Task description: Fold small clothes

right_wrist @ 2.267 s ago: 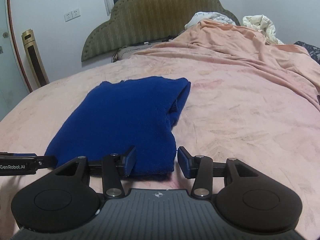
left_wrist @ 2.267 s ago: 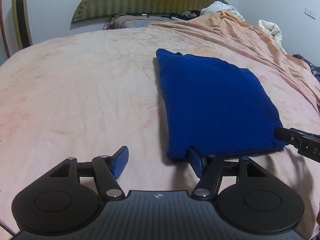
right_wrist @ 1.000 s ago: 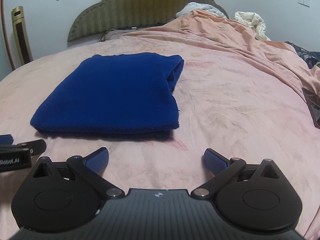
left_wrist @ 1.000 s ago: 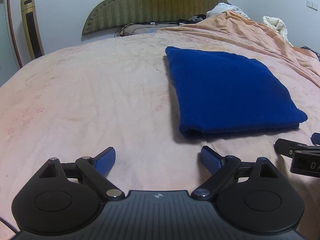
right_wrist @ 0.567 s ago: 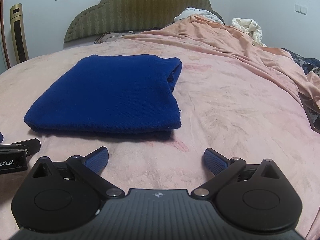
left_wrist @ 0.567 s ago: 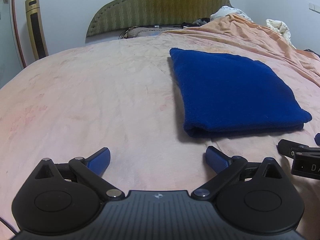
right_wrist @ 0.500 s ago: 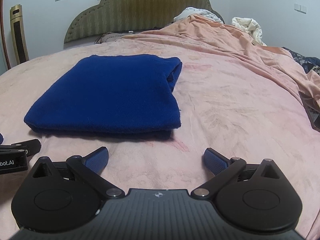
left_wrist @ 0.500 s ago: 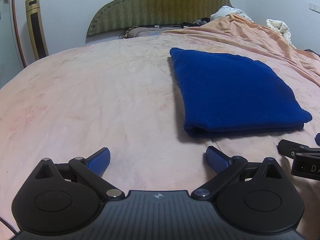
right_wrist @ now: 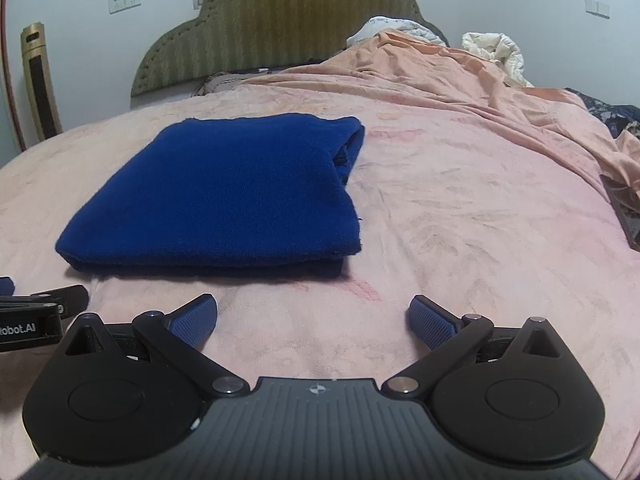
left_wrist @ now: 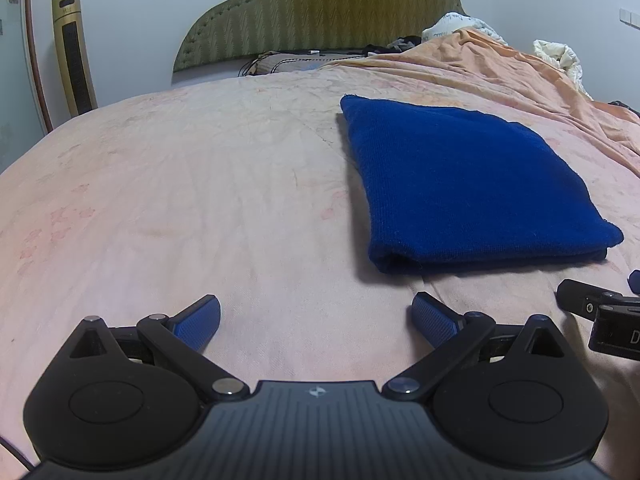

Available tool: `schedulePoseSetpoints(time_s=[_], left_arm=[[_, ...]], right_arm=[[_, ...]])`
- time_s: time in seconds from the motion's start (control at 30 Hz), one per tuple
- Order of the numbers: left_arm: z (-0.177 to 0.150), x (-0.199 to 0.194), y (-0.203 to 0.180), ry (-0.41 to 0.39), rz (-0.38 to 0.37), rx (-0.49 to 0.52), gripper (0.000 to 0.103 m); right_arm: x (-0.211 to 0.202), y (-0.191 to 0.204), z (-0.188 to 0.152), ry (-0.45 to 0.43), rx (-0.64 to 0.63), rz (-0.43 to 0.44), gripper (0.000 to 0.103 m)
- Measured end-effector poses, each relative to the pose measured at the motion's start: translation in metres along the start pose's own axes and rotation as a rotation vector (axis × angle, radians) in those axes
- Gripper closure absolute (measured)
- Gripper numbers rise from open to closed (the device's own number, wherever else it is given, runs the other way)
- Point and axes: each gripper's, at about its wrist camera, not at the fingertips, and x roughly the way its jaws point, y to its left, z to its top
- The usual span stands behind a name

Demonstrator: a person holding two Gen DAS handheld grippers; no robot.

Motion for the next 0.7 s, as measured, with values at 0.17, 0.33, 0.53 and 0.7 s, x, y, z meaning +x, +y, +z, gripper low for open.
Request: schedulePoseSetpoints(time_s=[0.17,0.33,0.53,0.7], left_arm=[[0.0000,0.0003,0.0001,0.000,-0.002,-0.002,0.000],[0.0000,0.0002,0.0001,0.000,-0.002,-0.001,0.000],[-0.0003,0.0006,0.0010,0.002,-0.005,0.004,0.000],[-0.0003,0.0006,0.0011,0.002,-0.005,0.004,0.000]], right_arm=[[0.0008,0.0064,-0.0005,0.010,-0.029,-0.022,0.000],[0.0008,0.0065,-0.0007,0.010,-0.025,-0.023,0.000],[0.0002,0.0061,-0.0005,0.011,-0.033,-0.029,0.000],[0.0000,0.0063,-0.0004,0.009,-0.032,-0.029,0.000]])
